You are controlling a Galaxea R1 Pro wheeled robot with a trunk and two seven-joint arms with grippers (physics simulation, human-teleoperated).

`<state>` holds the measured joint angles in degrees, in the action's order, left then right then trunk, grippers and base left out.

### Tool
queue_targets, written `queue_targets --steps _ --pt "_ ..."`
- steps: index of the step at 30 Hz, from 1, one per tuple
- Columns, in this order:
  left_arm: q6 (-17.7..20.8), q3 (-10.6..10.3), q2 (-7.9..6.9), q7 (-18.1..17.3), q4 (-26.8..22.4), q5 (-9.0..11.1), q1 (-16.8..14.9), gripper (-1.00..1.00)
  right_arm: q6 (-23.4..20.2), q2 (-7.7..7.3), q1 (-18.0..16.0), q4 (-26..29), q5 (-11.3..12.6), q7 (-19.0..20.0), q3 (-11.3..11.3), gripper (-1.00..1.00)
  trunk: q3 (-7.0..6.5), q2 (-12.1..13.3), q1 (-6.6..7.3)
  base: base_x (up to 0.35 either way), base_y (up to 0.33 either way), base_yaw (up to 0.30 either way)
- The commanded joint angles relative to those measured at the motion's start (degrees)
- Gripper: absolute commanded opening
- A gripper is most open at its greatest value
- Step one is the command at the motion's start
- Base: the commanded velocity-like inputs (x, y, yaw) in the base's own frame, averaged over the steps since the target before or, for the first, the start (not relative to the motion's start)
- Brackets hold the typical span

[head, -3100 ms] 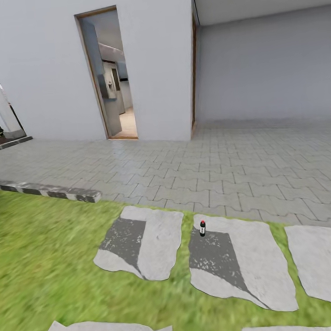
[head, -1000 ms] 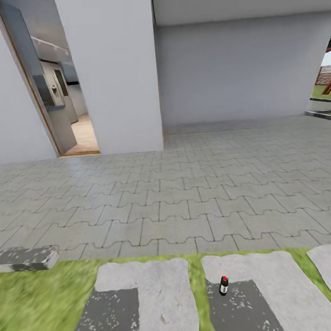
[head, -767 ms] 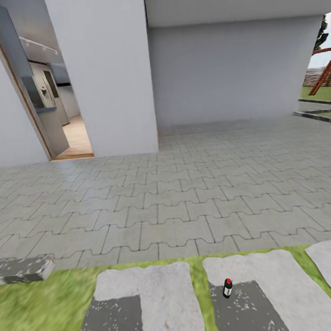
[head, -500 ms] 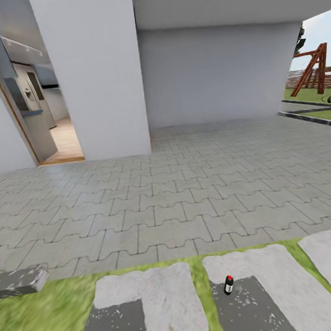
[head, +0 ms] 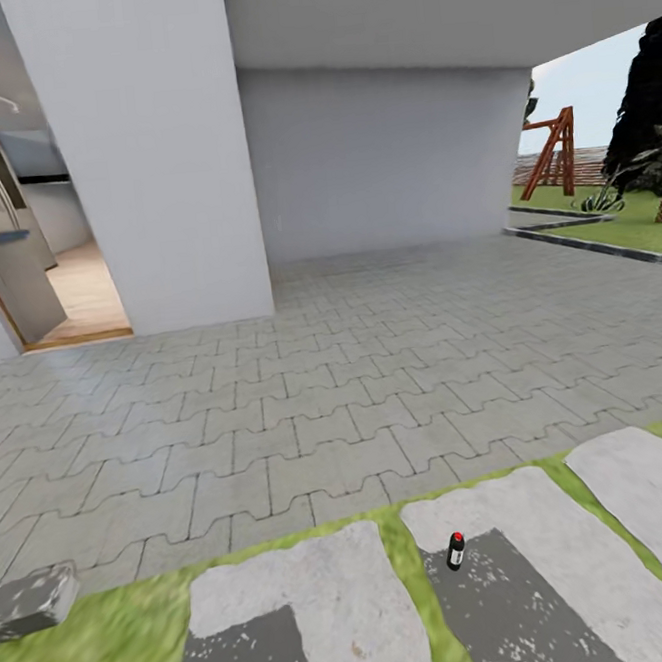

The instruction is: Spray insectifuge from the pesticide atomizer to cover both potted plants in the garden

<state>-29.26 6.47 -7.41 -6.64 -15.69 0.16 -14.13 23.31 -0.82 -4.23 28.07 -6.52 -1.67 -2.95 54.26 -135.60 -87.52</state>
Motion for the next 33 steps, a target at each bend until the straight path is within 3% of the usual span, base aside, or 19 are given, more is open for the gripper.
queue_targets --steps 1,12,33 --pt "-0.1 0.5 0.03 -0.6 0.0 0.0 0.0 1.0 0.2 0.03 0.0 0.0 -0.6 -0.2 -0.2 1.0 0.02 0.0 0.02 -0.061 0.305 -0.266" --pt "-0.1 0.5 0.03 -0.6 0.0 0.0 0.0 1.0 0.2 0.03 0.0 0.0 -0.6 -0.2 -0.2 1.0 -0.06 0.0 0.02 0.089 0.293 -0.274" --pt "-0.1 0.5 0.03 -0.6 0.0 0.0 0.0 1.0 0.2 0.03 0.0 0.0 -0.6 -0.2 -0.1 1.0 -0.06 0.0 0.02 0.254 0.236 -0.282"
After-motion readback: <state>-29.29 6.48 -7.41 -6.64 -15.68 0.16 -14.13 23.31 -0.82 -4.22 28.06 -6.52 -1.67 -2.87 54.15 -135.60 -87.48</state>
